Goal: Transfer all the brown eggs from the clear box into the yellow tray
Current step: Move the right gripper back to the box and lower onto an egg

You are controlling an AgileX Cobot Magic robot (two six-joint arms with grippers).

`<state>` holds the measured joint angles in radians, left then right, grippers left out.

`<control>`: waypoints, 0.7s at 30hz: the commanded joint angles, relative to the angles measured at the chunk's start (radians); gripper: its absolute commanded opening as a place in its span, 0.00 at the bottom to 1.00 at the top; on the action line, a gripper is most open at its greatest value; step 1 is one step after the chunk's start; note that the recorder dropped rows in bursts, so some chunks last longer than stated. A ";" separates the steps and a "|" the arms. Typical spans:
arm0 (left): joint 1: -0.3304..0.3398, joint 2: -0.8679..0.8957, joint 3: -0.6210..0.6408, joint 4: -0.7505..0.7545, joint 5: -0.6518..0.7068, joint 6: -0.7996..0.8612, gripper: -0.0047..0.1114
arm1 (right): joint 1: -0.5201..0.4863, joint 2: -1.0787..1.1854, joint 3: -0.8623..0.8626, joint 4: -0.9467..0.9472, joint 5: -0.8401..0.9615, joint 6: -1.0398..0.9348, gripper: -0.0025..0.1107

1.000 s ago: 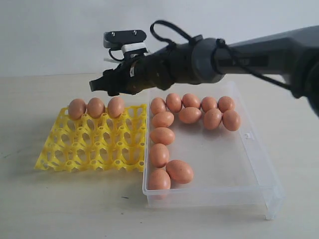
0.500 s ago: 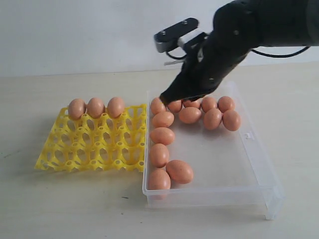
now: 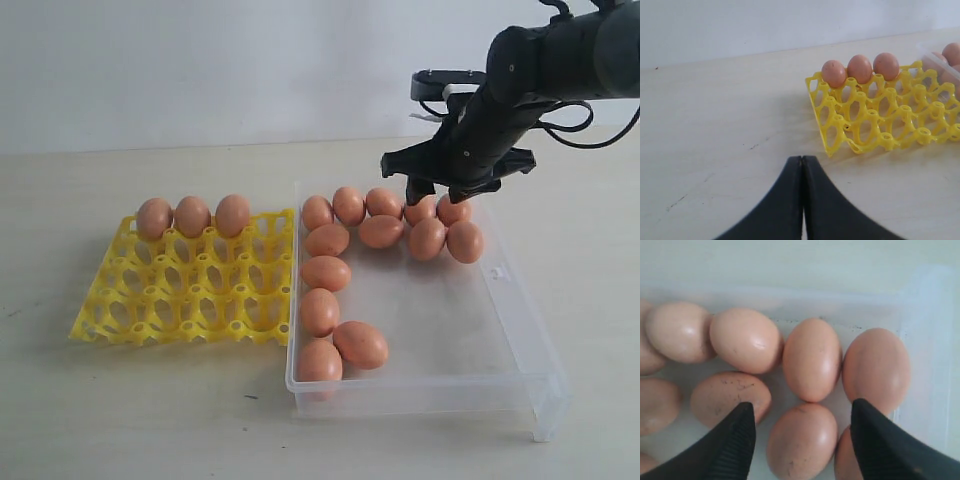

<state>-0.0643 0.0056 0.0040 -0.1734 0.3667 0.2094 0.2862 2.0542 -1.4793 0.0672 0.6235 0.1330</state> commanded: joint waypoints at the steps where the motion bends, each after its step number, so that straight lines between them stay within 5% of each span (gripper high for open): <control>1: -0.004 -0.006 -0.004 0.002 -0.008 0.000 0.04 | -0.026 0.053 -0.056 0.067 0.028 0.008 0.52; 21: -0.004 -0.006 -0.004 0.002 -0.008 0.000 0.04 | -0.036 0.202 -0.076 0.117 0.036 -0.010 0.52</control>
<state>-0.0643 0.0056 0.0040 -0.1734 0.3667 0.2094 0.2559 2.2304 -1.5574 0.1843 0.6617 0.1360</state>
